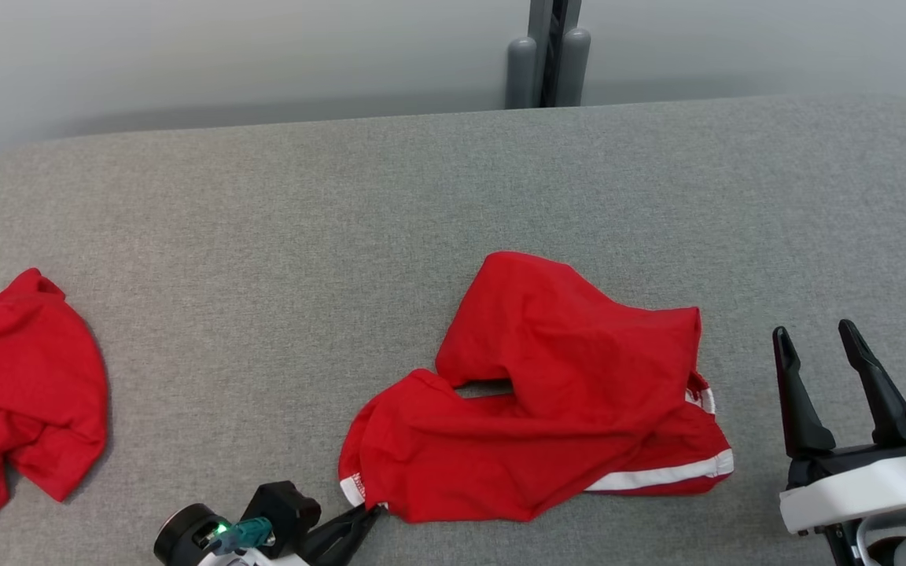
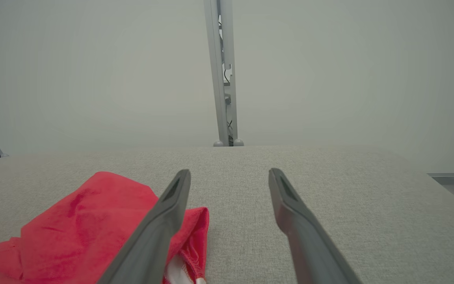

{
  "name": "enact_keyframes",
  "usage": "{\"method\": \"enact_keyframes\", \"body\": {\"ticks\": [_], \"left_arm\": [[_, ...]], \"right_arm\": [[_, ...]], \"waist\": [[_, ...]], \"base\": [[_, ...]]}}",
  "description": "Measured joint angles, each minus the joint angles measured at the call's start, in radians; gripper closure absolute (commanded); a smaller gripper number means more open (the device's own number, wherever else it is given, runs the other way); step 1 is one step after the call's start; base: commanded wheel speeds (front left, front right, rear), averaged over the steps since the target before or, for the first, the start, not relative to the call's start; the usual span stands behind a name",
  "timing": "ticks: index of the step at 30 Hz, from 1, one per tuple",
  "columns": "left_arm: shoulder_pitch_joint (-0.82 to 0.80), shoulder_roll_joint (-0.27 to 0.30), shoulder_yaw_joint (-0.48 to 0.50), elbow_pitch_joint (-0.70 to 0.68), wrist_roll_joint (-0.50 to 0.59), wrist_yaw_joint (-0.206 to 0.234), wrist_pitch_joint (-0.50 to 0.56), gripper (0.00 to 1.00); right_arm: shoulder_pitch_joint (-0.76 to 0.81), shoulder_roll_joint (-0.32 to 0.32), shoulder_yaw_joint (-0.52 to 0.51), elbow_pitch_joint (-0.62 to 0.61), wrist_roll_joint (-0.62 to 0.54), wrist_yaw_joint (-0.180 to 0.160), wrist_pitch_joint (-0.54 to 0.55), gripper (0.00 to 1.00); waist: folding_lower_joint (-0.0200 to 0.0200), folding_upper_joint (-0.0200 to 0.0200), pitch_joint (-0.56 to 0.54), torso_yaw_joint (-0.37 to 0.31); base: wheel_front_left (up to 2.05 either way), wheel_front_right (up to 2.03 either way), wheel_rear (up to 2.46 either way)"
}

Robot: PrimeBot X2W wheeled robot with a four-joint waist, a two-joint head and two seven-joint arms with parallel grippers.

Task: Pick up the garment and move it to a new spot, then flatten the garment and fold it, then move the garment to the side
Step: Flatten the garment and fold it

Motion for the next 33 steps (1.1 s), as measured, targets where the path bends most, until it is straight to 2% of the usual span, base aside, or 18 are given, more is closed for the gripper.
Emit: {"method": "enact_keyframes", "body": {"ticks": [5, 6, 12, 18, 21, 24, 33], "left_arm": [[0.013, 0.086, -0.036, -0.173, -0.067, -0.004, 0.107, 1.00], [0.013, 0.086, -0.036, -0.173, -0.067, -0.004, 0.107, 1.00], [0.069, 0.182, -0.051, -0.411, -0.195, -0.005, 0.233, 1.00], [0.090, 0.197, 0.016, -0.567, -0.364, 0.007, 0.266, 1.00], [0.073, 0.177, 0.075, -0.553, -0.448, 0.015, 0.245, 1.00], [0.026, 0.160, 0.128, -0.472, -0.507, 0.014, 0.214, 1.00], [-0.128, 0.085, 0.170, -0.061, -0.624, -0.001, 0.161, 1.00]], "right_arm": [[0.011, 0.006, -0.016, 0.000, -0.007, 0.000, 0.001, 0.00], [0.011, 0.006, -0.016, 0.000, -0.007, 0.000, 0.001, 0.00], [0.012, 0.014, -0.026, 0.000, -0.009, 0.000, 0.002, 0.00], [0.015, 0.020, -0.025, 0.000, -0.010, 0.000, 0.007, 0.00], [0.009, 0.022, -0.016, -0.001, -0.010, 0.000, 0.010, 0.00], [-0.001, 0.023, -0.002, -0.001, -0.009, 0.000, 0.013, 0.00], [-0.035, 0.021, 0.018, 0.009, -0.003, 0.000, 0.019, 0.00]], "waist": [[0.0001, 0.0000, -0.009, 0.023], [0.0001, 0.0000, -0.009, 0.023], [0.0001, 0.0000, -0.012, 0.051], [0.0000, 0.0000, -0.009, 0.063], [0.0000, 0.0000, -0.003, 0.057], [0.0000, 0.0000, 0.004, 0.042], [0.0000, 0.0000, 0.035, -0.026]], "base": [[0.00, 0.00, 0.00], [0.00, 0.00, 0.00], [0.00, 0.00, 0.00], [0.00, 0.00, 0.00], [0.00, 0.00, 0.00], [0.00, 0.00, 0.00], [0.00, 0.00, 0.00]]}}
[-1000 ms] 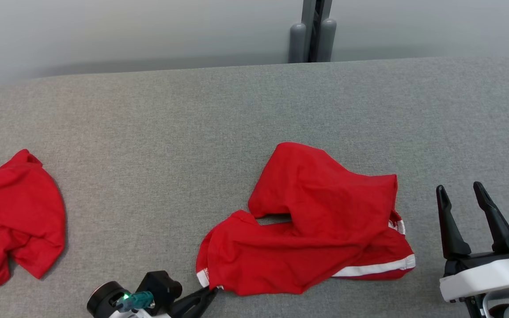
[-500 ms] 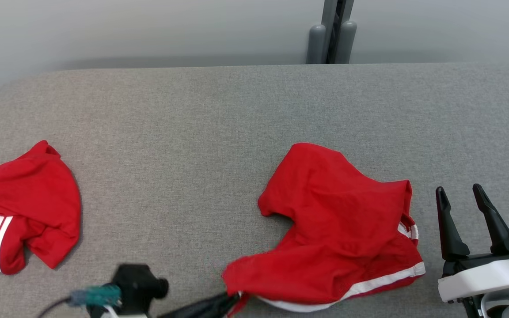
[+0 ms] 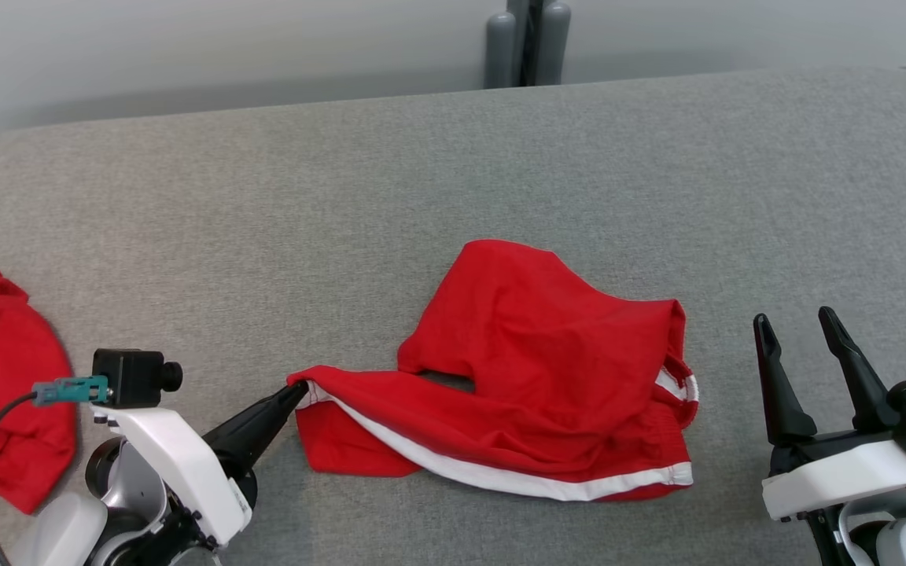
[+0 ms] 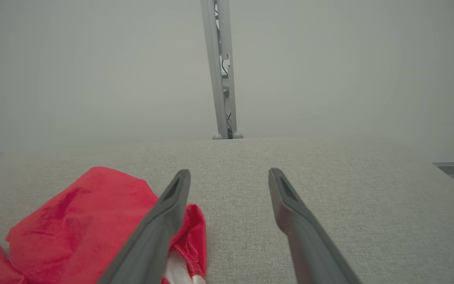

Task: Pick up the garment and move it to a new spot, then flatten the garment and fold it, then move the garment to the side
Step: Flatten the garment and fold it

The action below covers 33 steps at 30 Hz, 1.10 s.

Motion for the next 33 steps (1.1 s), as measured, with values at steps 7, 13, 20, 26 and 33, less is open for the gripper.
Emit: {"method": "enact_keyframes", "body": {"ticks": [7, 13, 20, 26, 33], "left_arm": [[-0.100, -0.049, -0.053, 0.217, -0.056, -0.003, 0.004, 1.00], [-0.181, -0.079, -0.097, 0.356, -0.085, -0.006, -0.027, 0.00], [-0.234, -0.078, -0.137, 0.494, 0.016, -0.006, -0.179, 0.00], [-0.233, -0.086, -0.113, 0.499, 0.128, 0.068, -0.416, 0.00], [-0.177, -0.103, -0.002, 0.356, 0.199, 0.202, -0.579, 0.00]], "right_arm": [[-0.013, -0.001, 0.004, 0.006, 0.004, 0.000, -0.001, 0.00], [-0.025, 0.004, 0.021, 0.014, 0.004, 0.000, 0.001, 0.00], [-0.038, 0.002, 0.028, 0.024, 0.004, 0.000, -0.002, 0.00], [-0.038, 0.002, 0.007, 0.023, -0.006, 0.000, -0.021, 0.00], [-0.034, 0.016, -0.017, 0.015, -0.030, 0.000, -0.030, 0.00]], "waist": [[0.0000, 0.0000, 0.029, -0.025], [0.0000, 0.0000, 0.042, -0.023], [0.0000, 0.0000, 0.036, -0.016], [0.0000, 0.0000, 0.015, 0.004], [0.0000, 0.0000, -0.014, 0.033]], "base": [[0.00, 0.00, 0.00], [0.00, 0.00, 0.00], [0.00, 0.00, 0.00], [0.00, 0.00, 0.00], [0.00, 0.00, 0.00]]}}
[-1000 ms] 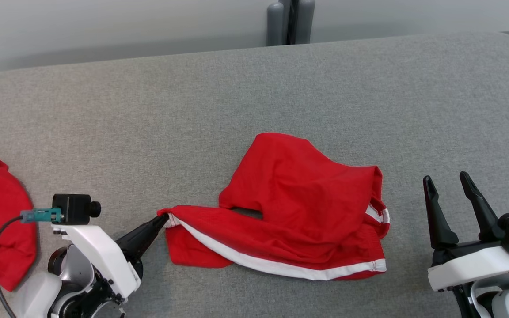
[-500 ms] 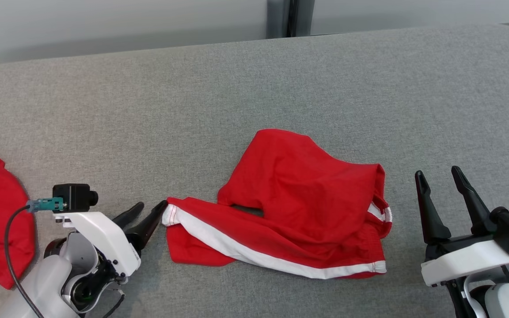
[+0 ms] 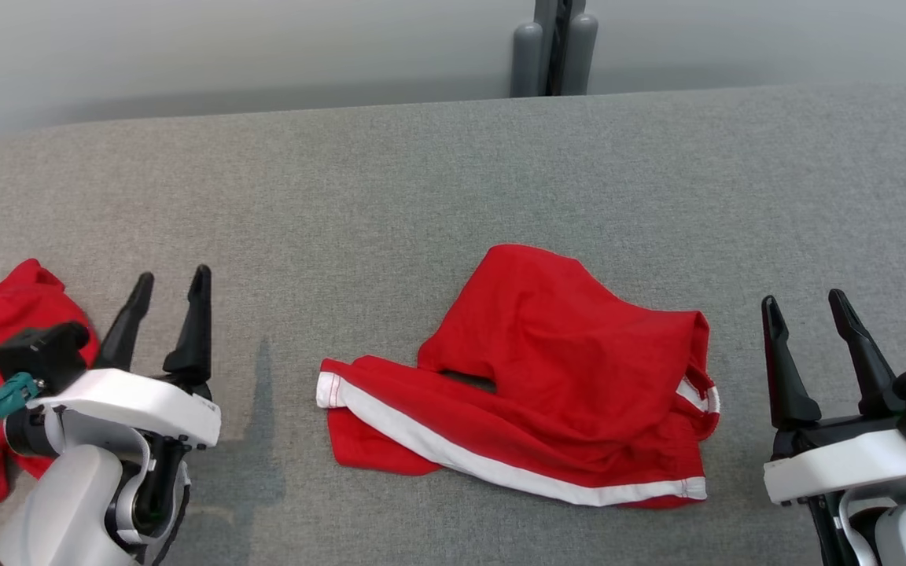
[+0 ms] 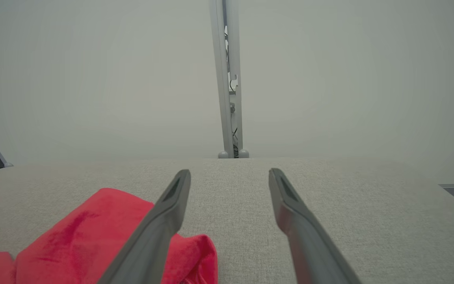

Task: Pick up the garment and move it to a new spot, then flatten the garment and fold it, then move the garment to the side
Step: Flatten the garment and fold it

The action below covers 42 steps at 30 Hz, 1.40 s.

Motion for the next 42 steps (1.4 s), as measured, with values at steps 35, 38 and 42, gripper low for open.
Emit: {"method": "enact_keyframes", "body": {"ticks": [35, 38, 42], "left_arm": [[0.412, -0.004, 0.166, -0.404, 0.406, 0.134, 0.060, 0.00], [0.412, -0.003, 0.163, -0.404, 0.403, 0.133, 0.068, 0.00], [0.412, 0.000, 0.160, -0.408, 0.404, 0.133, 0.074, 0.00]], "right_arm": [[0.141, 0.031, -0.051, -0.039, -0.011, 0.000, 0.034, 0.00], [0.141, 0.031, -0.050, -0.045, -0.009, 0.000, 0.037, 0.00], [0.141, 0.030, -0.047, -0.046, -0.008, 0.000, 0.037, 0.00]], "waist": [[0.0000, 0.0000, -0.141, 0.020], [0.0000, 0.0000, -0.141, 0.020], [0.0000, 0.0000, -0.139, 0.021]], "base": [[0.00, 0.00, 0.00], [0.00, 0.00, 0.00], [0.00, 0.00, 0.00]]}}
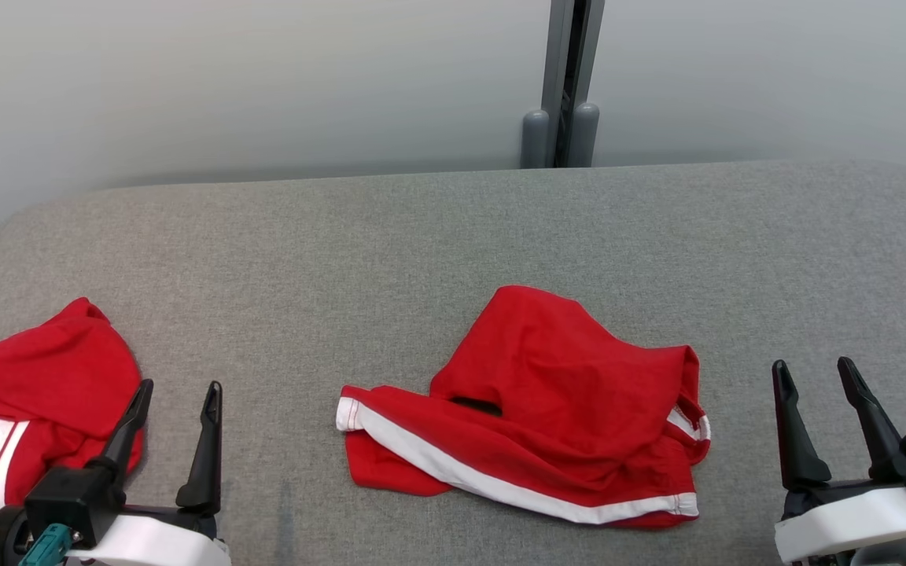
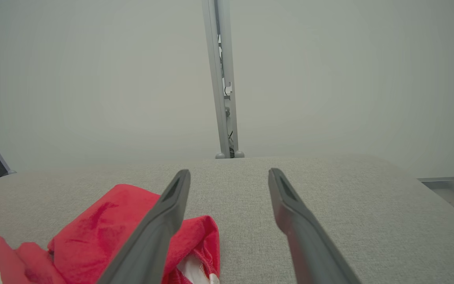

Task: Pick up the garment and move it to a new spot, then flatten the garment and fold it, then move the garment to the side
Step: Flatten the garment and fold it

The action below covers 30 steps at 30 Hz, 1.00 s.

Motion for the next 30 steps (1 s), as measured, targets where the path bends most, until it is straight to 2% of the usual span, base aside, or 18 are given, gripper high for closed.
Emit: {"method": "enact_keyframes", "body": {"ticks": [7, 12, 17, 21, 24, 30], "left_arm": [[-0.009, 0.008, -0.018, -0.022, 0.002, -0.002, 0.026, 0.00], [-0.101, 0.013, -0.088, 0.018, -0.015, -0.098, 0.099, 0.00], [-0.179, -0.007, -0.165, 0.140, -0.075, -0.207, 0.214, 0.00], [-0.227, -0.021, -0.195, 0.244, -0.121, -0.270, 0.277, 0.00], [-0.260, -0.032, -0.209, 0.317, -0.154, -0.299, 0.304, 0.00], [-0.318, -0.032, -0.221, 0.436, -0.191, -0.325, 0.309, 0.00]], "right_arm": [[-0.002, -0.001, 0.005, -0.002, 0.000, 0.000, 0.000, 0.00], [-0.018, -0.001, 0.018, -0.002, 0.000, 0.000, 0.002, 0.00], [-0.036, -0.001, 0.041, 0.009, 0.002, 0.000, 0.001, 0.00], [-0.051, 0.000, 0.055, 0.021, 0.008, 0.000, -0.007, 0.00], [-0.057, 0.000, 0.059, 0.029, 0.009, 0.000, -0.011, 0.00], [-0.067, 0.003, 0.067, 0.040, 0.009, 0.000, -0.020, 0.00]], "waist": [[-0.0001, 0.0000, 0.012, 0.004], [0.0000, 0.0000, 0.035, 0.002], [0.0000, 0.0000, 0.058, -0.018], [0.0000, 0.0000, 0.078, -0.041], [0.0000, 0.0000, 0.092, -0.058], [0.0000, 0.0000, 0.114, -0.088]], "base": [[0.00, 0.00, 0.00], [0.00, 0.00, 0.00], [0.00, 0.00, 0.00], [0.00, 0.00, 0.00], [0.00, 0.00, 0.00], [0.00, 0.00, 0.00]]}}
